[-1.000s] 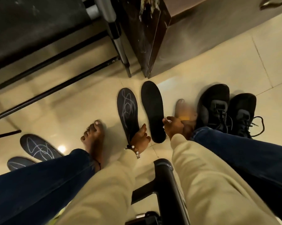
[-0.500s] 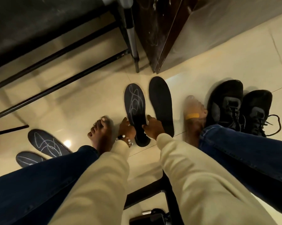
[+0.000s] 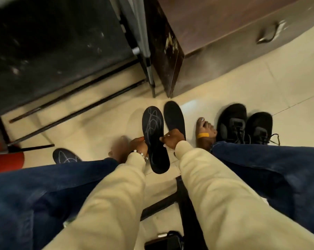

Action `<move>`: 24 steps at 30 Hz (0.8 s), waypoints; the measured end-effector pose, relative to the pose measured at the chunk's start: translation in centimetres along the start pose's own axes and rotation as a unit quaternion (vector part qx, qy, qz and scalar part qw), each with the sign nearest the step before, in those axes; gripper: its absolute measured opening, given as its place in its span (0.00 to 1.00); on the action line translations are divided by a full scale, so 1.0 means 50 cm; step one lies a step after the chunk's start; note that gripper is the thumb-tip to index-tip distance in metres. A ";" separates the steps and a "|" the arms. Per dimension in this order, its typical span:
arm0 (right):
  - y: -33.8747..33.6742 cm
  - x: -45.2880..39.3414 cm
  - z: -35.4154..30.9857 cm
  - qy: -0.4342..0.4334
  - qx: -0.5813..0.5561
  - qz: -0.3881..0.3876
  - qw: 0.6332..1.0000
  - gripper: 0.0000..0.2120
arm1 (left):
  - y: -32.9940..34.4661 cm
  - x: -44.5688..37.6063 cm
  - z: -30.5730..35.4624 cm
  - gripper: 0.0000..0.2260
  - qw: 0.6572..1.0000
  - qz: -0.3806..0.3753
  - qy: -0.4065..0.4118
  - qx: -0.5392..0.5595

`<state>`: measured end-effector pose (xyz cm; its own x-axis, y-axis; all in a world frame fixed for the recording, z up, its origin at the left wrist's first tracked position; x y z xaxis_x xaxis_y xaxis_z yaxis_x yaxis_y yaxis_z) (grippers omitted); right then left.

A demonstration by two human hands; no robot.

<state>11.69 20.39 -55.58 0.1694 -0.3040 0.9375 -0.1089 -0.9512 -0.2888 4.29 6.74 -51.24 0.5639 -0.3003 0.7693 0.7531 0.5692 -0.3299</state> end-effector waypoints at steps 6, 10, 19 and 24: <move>-0.105 0.219 -0.052 -0.072 0.067 -0.031 0.995 0.20 | -0.068 0.131 0.088 0.10 0.985 0.102 0.012 0.135; -0.185 0.387 -0.091 -0.142 0.035 -0.041 0.988 0.10 | -0.098 0.257 0.180 0.08 0.949 0.143 0.053 0.276; -0.325 0.597 -0.131 -0.270 -0.150 -0.071 0.948 0.08 | -0.152 0.443 0.380 0.06 0.903 0.167 0.229 0.322; -0.441 0.577 -0.163 -0.287 -0.318 -0.006 0.903 0.13 | -0.150 0.409 0.509 0.08 0.917 0.130 0.306 0.219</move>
<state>11.00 33.01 -20.59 0.6353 -0.4449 0.6313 -0.6139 -0.7869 0.0632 1.55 15.77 -19.10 0.8907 -0.4076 0.2011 0.4332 0.8952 -0.1045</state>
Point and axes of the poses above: each hand's wrist, its own x-axis away from the middle knuckle, its own y-axis out of the palm, z = x × y, the point moved 9 cm from there along -x, towards the middle knuckle, and after that the axes turned 11 degrees about y, right-handed, at the moved point
